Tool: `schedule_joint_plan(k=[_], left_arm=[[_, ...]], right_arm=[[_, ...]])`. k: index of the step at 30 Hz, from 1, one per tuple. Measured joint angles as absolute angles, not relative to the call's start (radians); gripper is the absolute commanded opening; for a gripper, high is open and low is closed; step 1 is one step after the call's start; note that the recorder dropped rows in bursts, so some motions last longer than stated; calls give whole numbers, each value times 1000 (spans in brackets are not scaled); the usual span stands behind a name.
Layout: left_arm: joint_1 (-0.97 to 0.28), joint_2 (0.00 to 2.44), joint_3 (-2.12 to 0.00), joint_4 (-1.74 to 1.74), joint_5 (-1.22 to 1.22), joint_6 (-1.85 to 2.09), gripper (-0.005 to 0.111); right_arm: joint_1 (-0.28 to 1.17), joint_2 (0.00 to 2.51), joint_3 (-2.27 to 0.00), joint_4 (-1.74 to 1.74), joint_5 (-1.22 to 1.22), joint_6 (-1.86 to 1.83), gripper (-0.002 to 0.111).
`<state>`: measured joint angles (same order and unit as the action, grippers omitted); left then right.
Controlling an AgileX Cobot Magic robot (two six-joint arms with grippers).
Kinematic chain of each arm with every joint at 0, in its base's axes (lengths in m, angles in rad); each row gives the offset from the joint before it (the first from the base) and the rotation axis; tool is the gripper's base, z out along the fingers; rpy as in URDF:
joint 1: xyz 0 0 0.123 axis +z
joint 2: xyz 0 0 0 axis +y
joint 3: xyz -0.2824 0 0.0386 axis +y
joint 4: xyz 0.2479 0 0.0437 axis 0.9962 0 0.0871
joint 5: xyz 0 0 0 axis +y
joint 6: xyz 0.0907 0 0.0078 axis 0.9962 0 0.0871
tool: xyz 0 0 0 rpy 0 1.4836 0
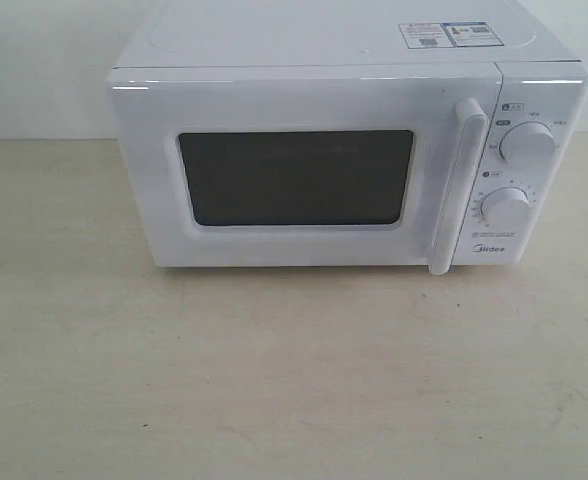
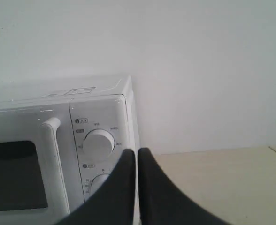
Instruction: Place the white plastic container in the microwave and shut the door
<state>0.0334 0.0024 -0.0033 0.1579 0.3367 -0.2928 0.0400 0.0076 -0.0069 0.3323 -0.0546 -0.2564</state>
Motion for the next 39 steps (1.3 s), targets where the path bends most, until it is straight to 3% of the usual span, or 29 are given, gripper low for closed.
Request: schedule_joint_plan(k=[11, 17, 39], left_arm=[[33, 2, -3, 158, 337, -293, 4], [33, 2, -3, 158, 337, -293, 4], [33, 2, -3, 158, 337, -293, 4]], right_arm=[[40, 6, -5, 307, 204, -240, 0], [40, 6, 1, 85, 311, 140, 0], [40, 6, 1, -24, 333, 179, 0]])
